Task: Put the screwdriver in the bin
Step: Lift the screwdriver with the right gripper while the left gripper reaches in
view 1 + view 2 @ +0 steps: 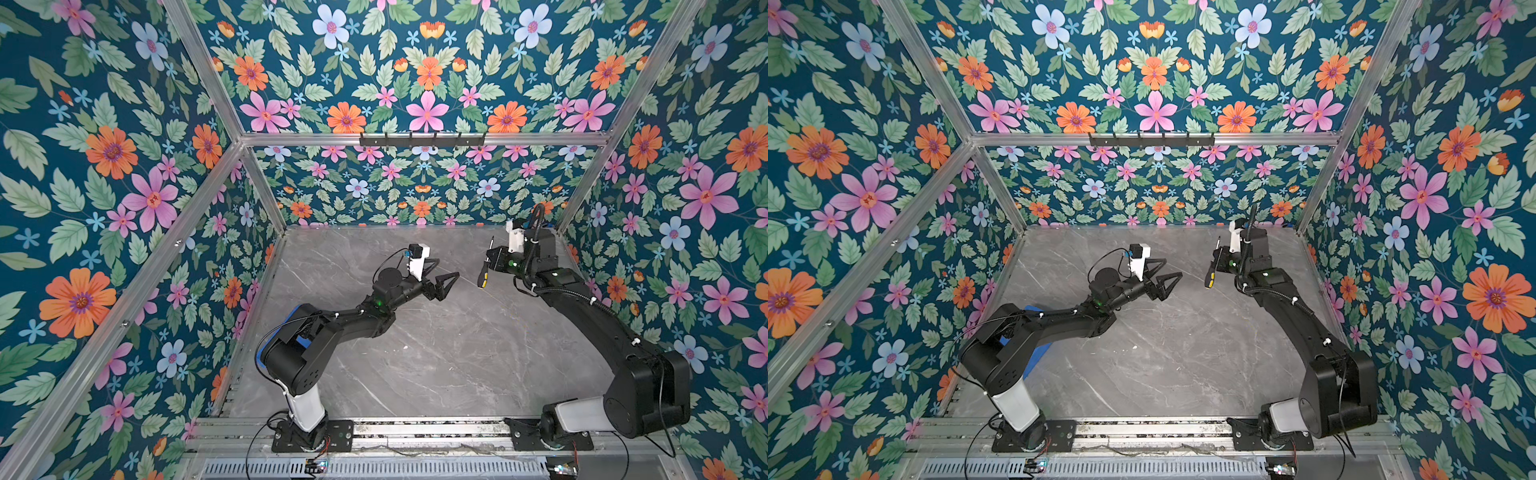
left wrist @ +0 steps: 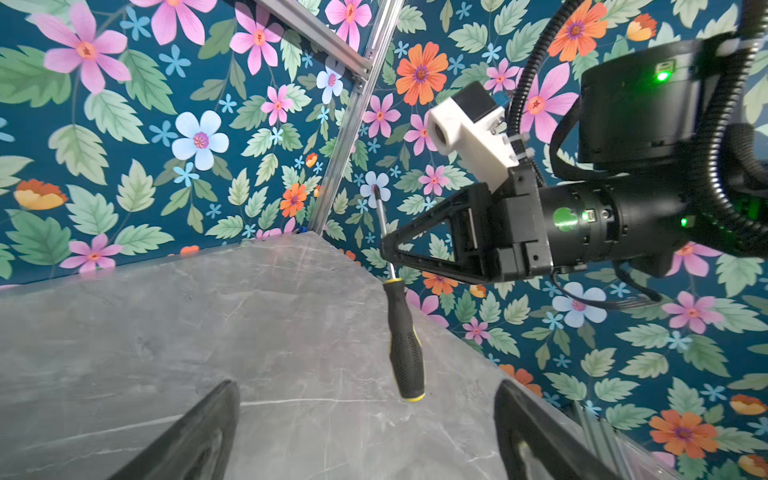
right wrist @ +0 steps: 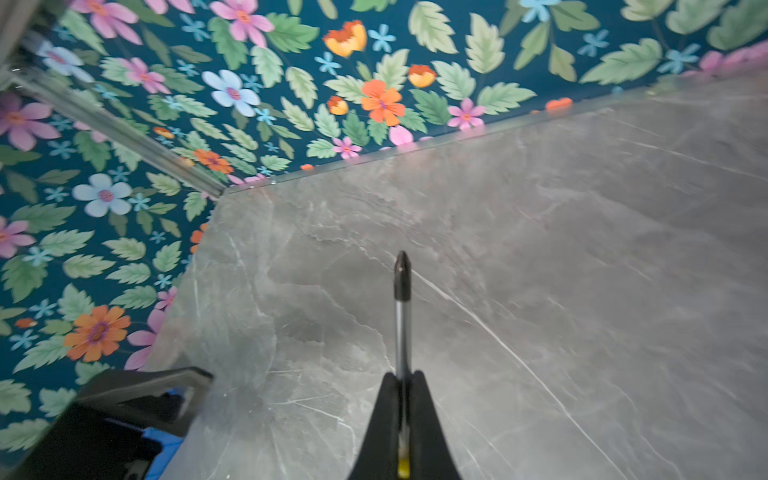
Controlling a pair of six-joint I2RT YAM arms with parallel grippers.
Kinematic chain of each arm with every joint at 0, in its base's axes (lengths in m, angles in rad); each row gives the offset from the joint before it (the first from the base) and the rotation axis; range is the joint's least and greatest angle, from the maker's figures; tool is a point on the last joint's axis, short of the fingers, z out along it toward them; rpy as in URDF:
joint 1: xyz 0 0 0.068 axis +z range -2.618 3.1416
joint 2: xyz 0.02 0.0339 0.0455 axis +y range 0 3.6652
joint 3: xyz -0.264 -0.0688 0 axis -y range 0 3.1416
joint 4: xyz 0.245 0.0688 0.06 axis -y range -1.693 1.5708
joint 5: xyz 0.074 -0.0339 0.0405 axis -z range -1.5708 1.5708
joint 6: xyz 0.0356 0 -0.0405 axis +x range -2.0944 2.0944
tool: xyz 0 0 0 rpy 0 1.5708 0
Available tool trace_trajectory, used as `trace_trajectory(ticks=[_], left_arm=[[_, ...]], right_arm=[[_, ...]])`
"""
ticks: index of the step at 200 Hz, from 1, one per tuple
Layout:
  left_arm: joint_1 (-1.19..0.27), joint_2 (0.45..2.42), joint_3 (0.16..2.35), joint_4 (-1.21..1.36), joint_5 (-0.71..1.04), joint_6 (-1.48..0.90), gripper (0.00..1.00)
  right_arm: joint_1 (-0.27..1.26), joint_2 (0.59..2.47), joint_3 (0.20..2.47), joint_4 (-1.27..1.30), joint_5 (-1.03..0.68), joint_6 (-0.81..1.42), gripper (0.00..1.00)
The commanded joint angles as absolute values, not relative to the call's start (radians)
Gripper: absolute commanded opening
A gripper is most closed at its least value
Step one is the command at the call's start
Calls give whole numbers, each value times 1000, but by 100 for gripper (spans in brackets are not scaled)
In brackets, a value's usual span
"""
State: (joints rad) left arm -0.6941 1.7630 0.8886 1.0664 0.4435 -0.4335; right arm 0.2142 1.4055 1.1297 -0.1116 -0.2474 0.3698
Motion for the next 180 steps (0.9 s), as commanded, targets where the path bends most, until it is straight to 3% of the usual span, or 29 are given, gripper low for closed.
trace_trajectory(ticks=[1,106,156,180], left_arm=[[-692,1776,902,1107,505,-484,91],[-689,1835,962,1135,539,-545,71],[-658,1820,913,1211,504,-597,53],[-646,1799,903,1176,514,-573,50]], right_arm=[[249,1411,1147,20,-280,354,0],[373,1454,1216,83,-383,269,0],[420,1482,1237,67,-390,243,0],[432,1488,1242,53,-394,227,0]])
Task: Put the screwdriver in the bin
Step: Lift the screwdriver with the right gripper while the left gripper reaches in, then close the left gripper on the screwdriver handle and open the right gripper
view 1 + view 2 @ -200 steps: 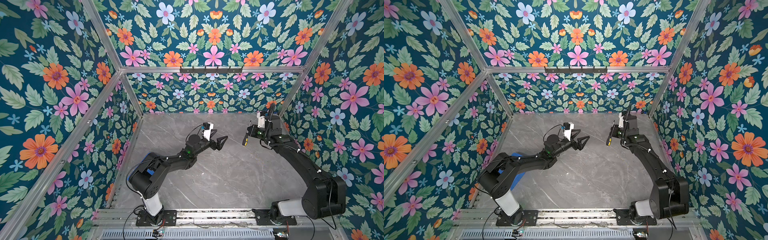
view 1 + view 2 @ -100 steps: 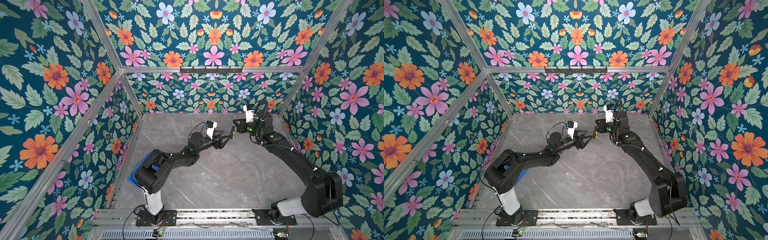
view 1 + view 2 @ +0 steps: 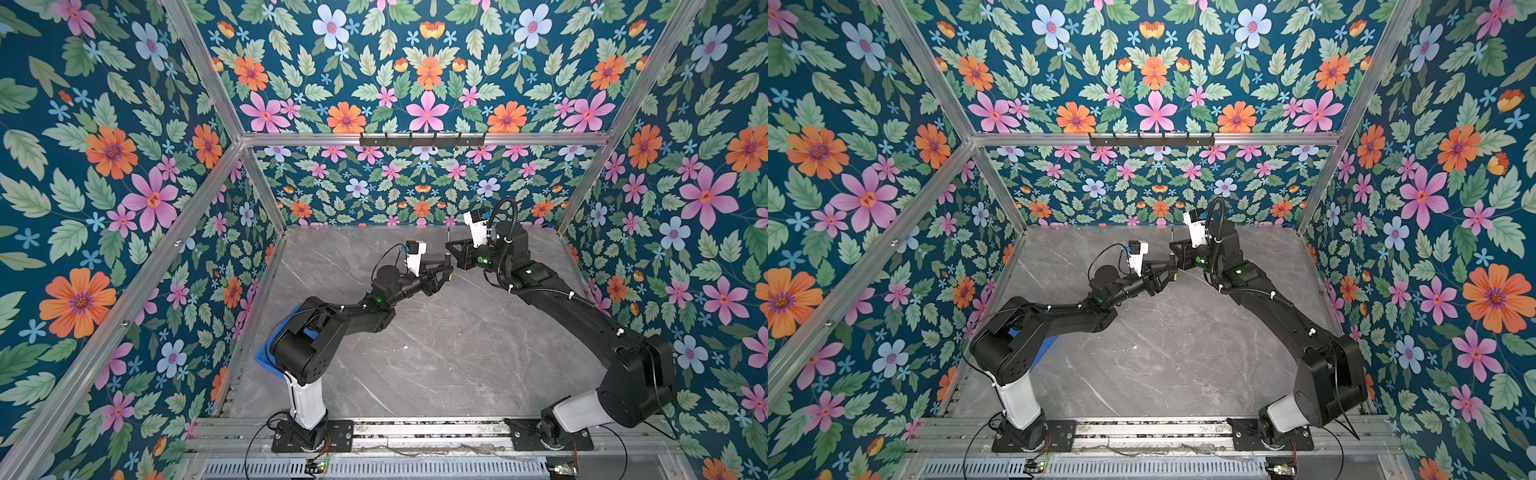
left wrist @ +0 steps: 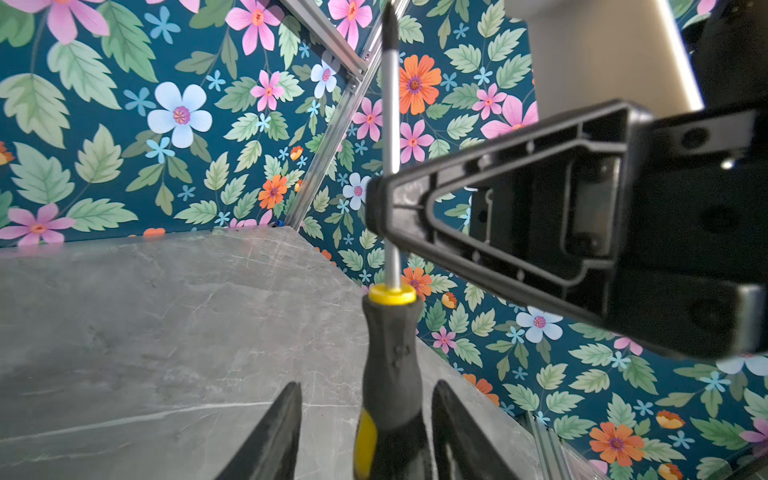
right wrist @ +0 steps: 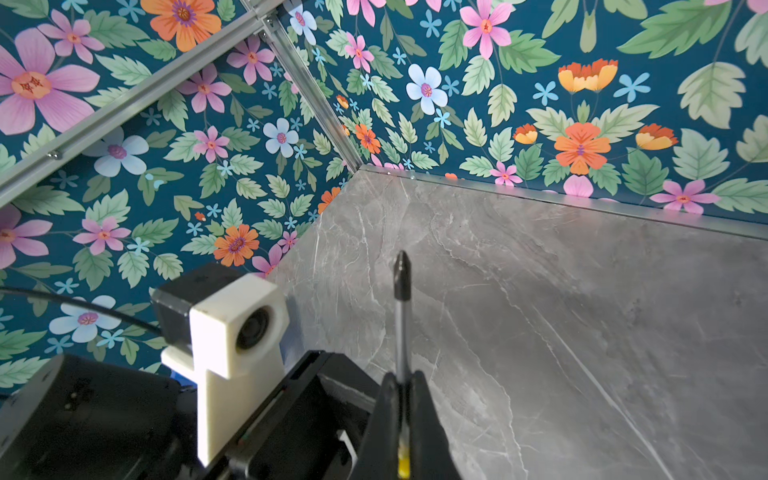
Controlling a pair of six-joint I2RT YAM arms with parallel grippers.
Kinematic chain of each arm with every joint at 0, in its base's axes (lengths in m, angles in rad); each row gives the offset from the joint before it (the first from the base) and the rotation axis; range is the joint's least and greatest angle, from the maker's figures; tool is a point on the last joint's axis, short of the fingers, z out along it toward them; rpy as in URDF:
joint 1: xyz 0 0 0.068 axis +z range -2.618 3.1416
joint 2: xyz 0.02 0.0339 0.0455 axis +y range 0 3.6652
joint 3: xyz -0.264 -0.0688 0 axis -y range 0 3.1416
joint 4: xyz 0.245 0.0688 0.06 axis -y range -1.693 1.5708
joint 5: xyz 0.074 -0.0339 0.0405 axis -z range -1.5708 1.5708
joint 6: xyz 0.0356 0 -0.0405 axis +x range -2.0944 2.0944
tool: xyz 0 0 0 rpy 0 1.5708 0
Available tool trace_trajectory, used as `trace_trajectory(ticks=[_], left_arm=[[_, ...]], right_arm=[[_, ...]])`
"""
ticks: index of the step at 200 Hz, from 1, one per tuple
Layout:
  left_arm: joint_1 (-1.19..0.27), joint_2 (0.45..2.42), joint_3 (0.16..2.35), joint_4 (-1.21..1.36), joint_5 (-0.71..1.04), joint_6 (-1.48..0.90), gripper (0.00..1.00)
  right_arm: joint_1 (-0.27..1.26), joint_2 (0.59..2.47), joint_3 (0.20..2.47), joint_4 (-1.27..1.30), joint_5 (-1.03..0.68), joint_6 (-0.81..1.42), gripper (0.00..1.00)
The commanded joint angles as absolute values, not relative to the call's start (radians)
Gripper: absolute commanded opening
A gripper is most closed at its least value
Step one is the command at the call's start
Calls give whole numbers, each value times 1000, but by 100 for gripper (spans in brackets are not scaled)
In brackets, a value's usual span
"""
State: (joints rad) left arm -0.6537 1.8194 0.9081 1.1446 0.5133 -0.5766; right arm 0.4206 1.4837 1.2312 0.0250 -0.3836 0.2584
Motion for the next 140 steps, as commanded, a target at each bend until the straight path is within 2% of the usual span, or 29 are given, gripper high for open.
trace_trajectory(ticks=[1,79,140], left_arm=[[-646,1798,903,1175,515,-573,50],[-643,1821,923,1193,535,-597,36],[-641,1808,920,1183,519,-581,37]], right_arm=[[432,1488,1242,52,-394,227,0],[446,1503,1254,37,-411,214,0],[458,1508,1257,-1,-406,183,0]])
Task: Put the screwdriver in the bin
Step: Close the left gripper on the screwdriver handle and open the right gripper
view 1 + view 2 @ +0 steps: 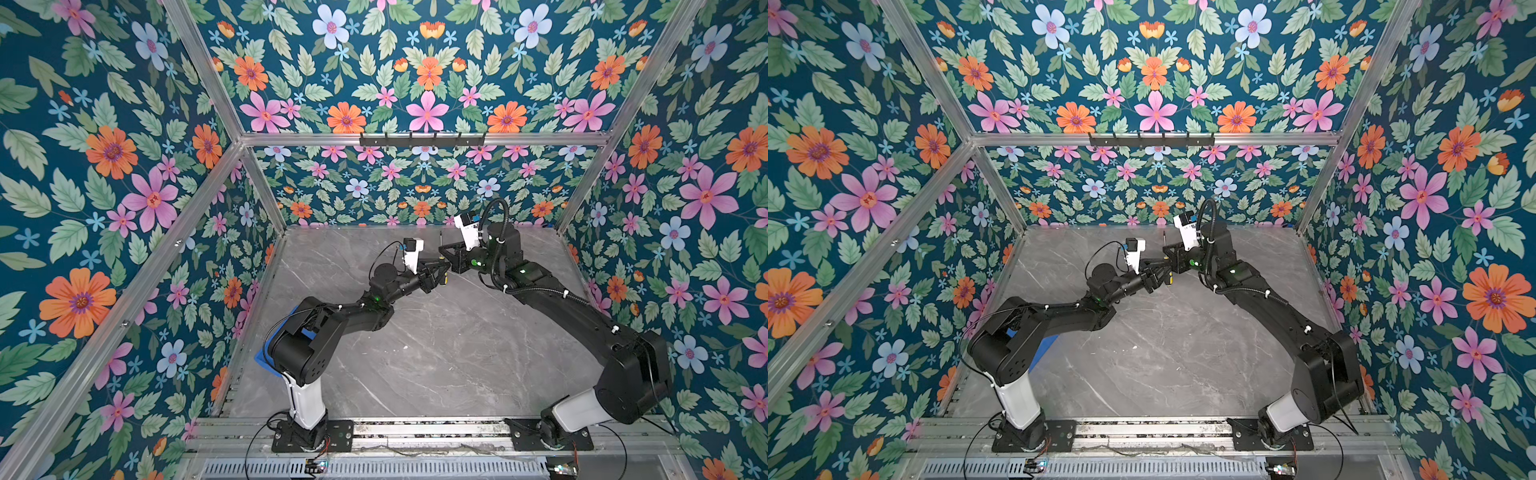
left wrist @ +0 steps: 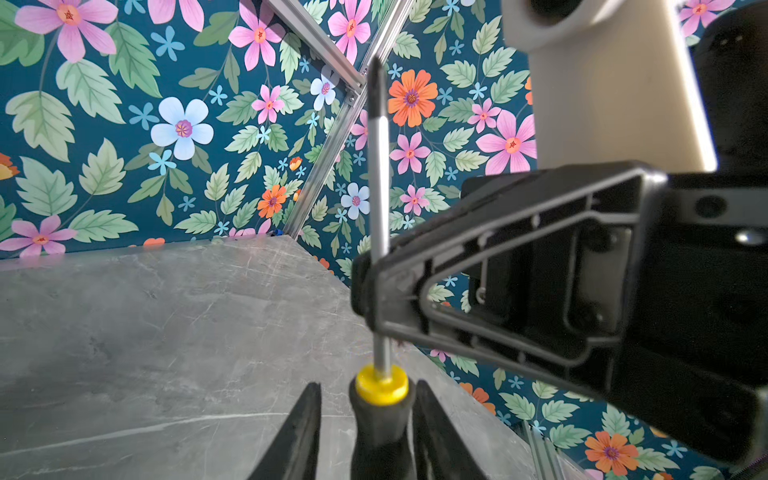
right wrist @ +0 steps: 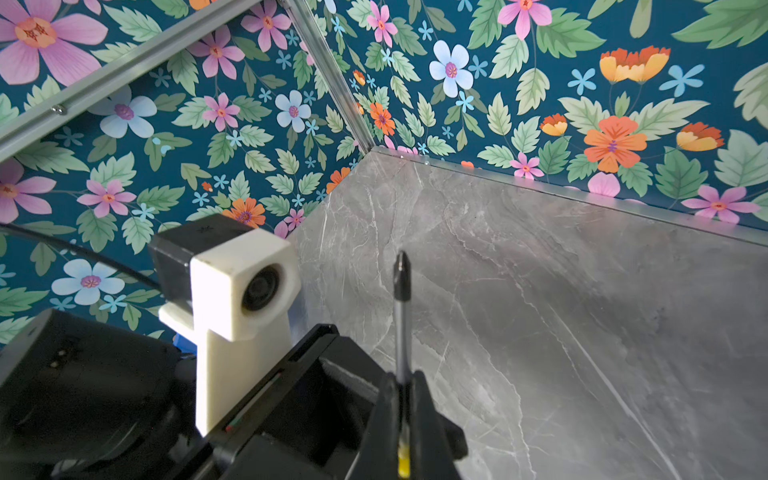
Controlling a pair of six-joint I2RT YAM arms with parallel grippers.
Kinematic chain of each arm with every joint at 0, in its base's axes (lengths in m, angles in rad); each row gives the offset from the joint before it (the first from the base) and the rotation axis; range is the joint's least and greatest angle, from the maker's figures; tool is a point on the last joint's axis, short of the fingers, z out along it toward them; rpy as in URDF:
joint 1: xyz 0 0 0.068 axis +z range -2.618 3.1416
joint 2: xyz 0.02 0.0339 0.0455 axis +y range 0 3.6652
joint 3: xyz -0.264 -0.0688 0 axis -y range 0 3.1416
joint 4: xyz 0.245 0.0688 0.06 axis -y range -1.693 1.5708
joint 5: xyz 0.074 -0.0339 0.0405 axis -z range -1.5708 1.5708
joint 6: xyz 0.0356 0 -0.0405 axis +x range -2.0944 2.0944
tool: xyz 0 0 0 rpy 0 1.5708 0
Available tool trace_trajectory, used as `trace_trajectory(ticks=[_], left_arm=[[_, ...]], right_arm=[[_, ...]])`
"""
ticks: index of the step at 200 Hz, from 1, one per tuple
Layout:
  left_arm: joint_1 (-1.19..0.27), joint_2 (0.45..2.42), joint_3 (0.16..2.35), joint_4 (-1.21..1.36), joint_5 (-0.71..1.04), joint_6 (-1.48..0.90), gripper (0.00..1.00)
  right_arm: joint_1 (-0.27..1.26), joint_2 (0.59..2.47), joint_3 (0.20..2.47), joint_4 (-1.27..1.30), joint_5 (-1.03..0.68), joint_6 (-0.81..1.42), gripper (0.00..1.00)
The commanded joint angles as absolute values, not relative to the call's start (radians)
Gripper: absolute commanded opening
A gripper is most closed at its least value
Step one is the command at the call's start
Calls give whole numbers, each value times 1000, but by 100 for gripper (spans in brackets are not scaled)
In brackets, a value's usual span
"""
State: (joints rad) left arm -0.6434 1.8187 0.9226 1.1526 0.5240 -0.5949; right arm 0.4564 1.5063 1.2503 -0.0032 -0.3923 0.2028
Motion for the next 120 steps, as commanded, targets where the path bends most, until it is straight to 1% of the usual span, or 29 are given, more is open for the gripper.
trace_trajectory(ticks=[1,26,60,92,120], left_arm=[[-641,1807,920,1183,518,-580,37],[-641,1798,915,1183,510,-575,30],[-638,1793,907,1182,511,-570,14],[-638,1792,900,1183,511,-562,5],[-638,1787,897,1182,510,-554,1]], right_arm=[[458,1508,1257,-1,-405,183,0],[457,1512,1258,-9,-407,176,0],[459,1513,1263,-12,-410,178,0],[459,1509,1267,-12,-410,182,0],[459,1508,1271,-17,-413,190,0]])
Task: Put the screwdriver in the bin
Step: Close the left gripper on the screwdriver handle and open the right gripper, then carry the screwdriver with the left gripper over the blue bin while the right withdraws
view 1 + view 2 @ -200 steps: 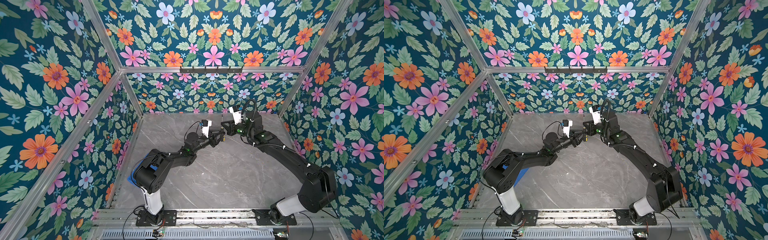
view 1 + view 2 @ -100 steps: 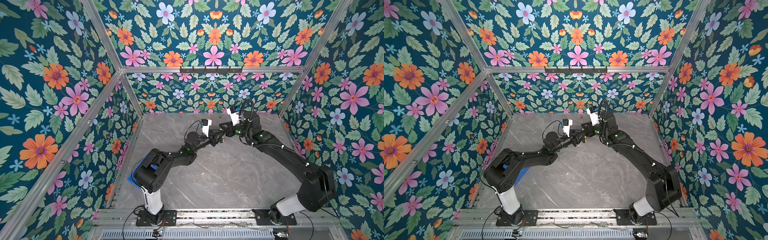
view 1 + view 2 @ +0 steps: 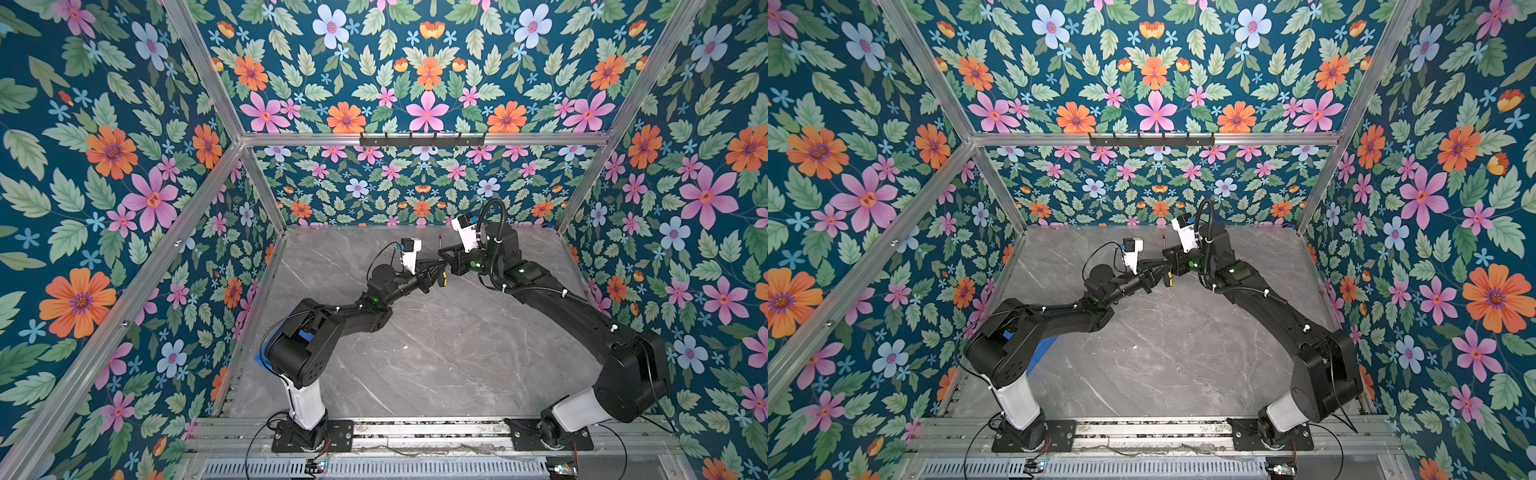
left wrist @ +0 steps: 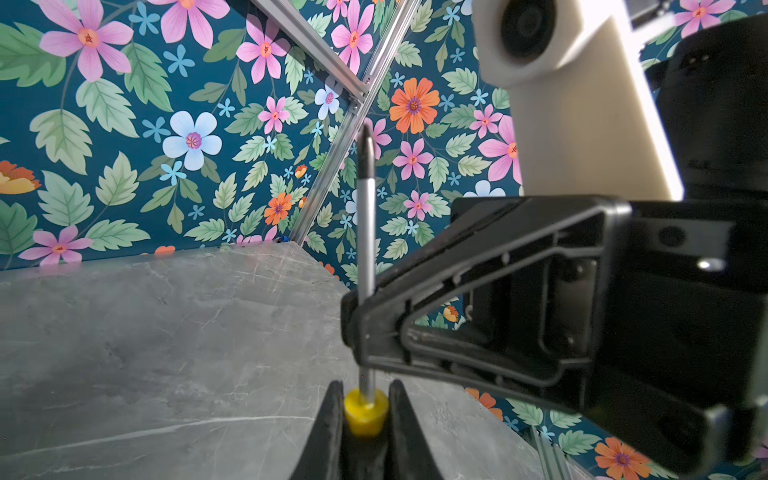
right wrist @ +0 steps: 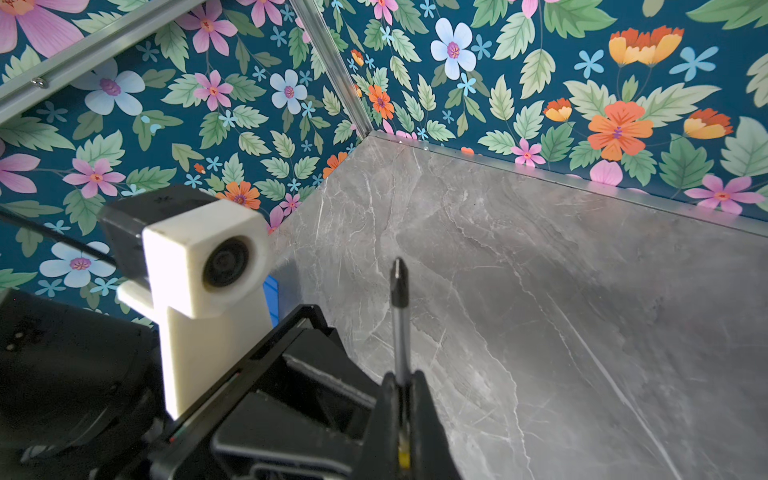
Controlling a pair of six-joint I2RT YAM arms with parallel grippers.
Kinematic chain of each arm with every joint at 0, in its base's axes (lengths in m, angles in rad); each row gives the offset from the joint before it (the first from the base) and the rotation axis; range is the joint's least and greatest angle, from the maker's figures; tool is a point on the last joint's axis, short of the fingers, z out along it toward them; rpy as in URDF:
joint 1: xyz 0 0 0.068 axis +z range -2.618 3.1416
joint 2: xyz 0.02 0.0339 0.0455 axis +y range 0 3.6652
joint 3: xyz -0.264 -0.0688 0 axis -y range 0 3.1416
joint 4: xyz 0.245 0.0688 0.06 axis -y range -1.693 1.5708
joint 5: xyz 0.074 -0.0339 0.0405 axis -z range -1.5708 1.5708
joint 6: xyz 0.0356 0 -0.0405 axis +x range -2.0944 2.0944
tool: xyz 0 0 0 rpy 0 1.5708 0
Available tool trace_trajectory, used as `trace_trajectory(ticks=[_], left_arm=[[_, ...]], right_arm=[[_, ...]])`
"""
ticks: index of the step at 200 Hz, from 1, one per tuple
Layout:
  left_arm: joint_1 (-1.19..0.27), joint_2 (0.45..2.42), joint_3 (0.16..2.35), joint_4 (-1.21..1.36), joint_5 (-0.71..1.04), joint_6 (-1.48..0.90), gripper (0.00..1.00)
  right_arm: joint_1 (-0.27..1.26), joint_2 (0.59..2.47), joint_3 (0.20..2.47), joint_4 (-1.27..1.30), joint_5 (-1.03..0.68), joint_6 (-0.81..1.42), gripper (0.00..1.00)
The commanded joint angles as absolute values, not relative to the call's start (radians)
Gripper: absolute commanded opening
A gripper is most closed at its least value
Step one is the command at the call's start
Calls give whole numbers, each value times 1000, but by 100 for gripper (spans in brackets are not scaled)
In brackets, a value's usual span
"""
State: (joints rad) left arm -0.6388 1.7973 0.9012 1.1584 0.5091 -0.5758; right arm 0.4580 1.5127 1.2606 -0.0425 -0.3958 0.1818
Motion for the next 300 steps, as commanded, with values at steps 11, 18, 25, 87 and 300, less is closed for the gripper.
trace_trajectory(ticks=[11,18,25,87,300], left_arm=[[-637,1785,896,1181,508,-549,0],[-636,1783,895,1180,507,-546,0],[-637,1781,892,1177,502,-539,0],[-595,1719,854,1088,491,-464,0],[-308,983,757,-409,-78,374,0]], right_arm=[[459,1506,1271,-17,-413,192,5],[460,1505,1272,-18,-411,195,13],[459,1503,1273,-21,-410,197,22],[460,1458,1268,-55,-376,197,77],[726,1547,1349,-181,-615,-136,99]])
